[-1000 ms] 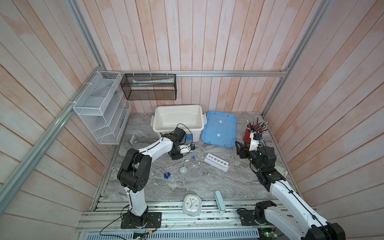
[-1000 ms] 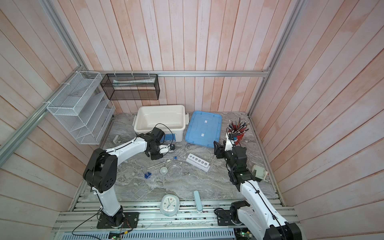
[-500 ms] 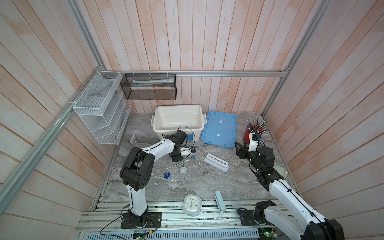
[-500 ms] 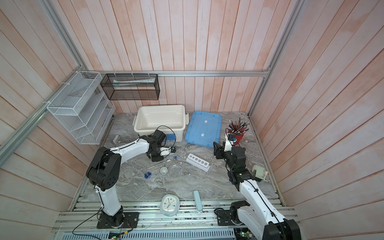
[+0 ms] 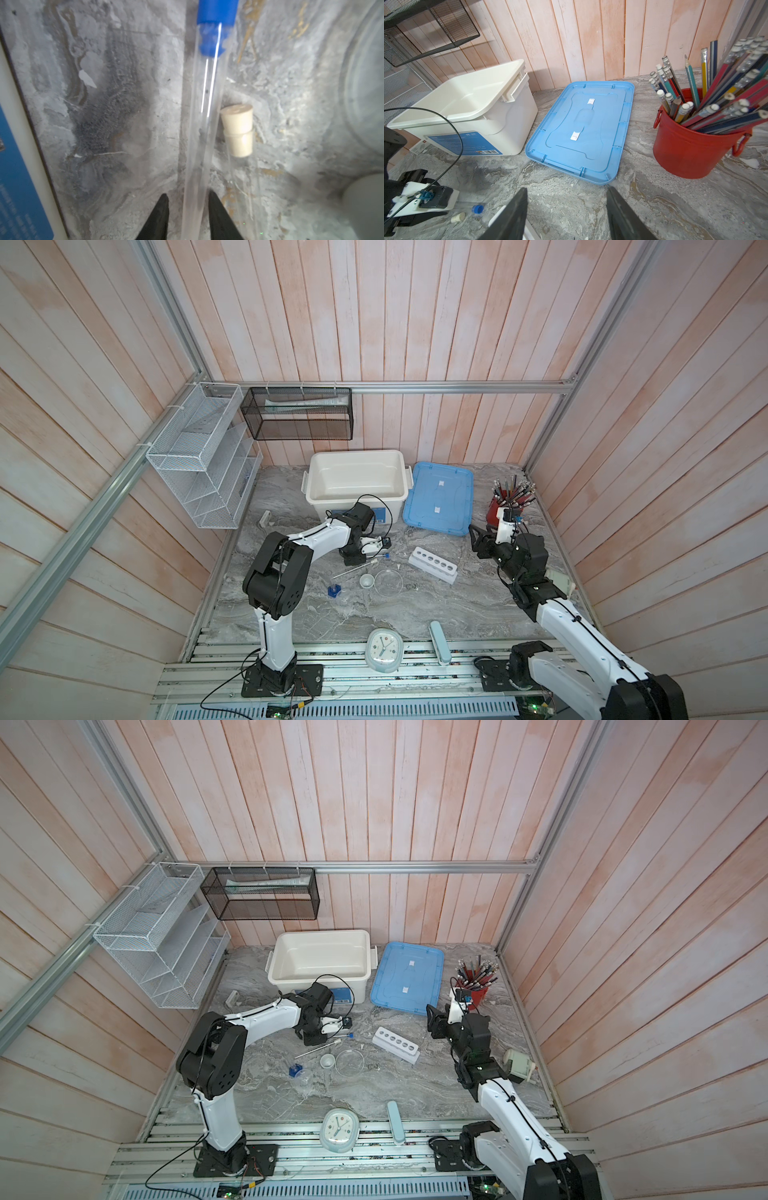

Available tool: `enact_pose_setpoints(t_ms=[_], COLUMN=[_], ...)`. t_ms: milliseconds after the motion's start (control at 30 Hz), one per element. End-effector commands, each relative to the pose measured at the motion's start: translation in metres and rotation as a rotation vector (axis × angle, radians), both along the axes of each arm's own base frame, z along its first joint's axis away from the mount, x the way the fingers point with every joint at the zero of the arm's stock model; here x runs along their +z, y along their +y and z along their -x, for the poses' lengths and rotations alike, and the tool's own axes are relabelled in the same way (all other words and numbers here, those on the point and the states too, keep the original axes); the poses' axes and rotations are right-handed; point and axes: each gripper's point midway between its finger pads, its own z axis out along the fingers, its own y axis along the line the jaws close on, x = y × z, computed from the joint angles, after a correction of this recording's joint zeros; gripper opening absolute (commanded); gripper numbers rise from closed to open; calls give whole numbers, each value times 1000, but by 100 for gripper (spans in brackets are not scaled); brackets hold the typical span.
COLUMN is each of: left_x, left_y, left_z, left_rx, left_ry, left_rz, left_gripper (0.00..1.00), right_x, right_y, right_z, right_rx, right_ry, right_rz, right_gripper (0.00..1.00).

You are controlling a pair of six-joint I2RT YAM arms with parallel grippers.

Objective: Organize the chemistry lab equipment
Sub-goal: 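Lower the left gripper and close it on the blue-capped test tube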

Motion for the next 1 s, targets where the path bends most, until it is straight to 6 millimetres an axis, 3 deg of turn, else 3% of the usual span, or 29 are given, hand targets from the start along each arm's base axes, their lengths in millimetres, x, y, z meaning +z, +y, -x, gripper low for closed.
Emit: enact_pose_setpoints(t_ms=[0,967], left_x=[-13,-33], left_y=[-2,-6], left_z=[5,19], left_rx=[-9,-29], left_ry=[27,84], left_rz=[-6,-1], left_gripper=[34,26], right_x=[-3,-18], right_y=[-4,-11], right_z=[-2,-5], right_rx=[-25,-61], right_ry=[-1,36], right_rz=[-8,-1], right_gripper=[61,61])
